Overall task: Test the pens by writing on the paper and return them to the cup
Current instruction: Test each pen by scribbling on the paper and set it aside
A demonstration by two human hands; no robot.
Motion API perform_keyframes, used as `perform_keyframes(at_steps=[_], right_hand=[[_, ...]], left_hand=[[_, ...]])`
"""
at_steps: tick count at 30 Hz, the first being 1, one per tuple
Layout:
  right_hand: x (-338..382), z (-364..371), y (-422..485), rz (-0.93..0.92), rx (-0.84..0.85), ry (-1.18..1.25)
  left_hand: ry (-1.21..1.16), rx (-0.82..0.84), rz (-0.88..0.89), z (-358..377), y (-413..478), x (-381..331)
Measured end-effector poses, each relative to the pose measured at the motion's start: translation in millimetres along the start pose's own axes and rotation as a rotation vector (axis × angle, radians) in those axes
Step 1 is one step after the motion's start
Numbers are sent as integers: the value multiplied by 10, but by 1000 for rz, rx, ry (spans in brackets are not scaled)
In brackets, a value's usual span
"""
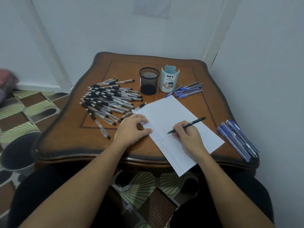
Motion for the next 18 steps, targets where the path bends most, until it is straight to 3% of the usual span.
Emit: perform_keyframes(at_steps=[9,14,18], right_hand=[[35,58,110,72,65,117],[207,93,253,34,173,-234],[371,220,395,-20,237,-339]], left_hand=[[145,0,70,37,-66,-76],[206,2,78,40,-76,-106],[220,41,72,53,-47,-114]])
Point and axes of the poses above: each hand's wrist, its own y-axis towards the middle knuckle, its own z-axis out of the palm, x = y × z, the point moved 10 cm from there along y, towards the middle knuckle, and after that the axes turned 13 degrees about -z, right-handed, at the moved point
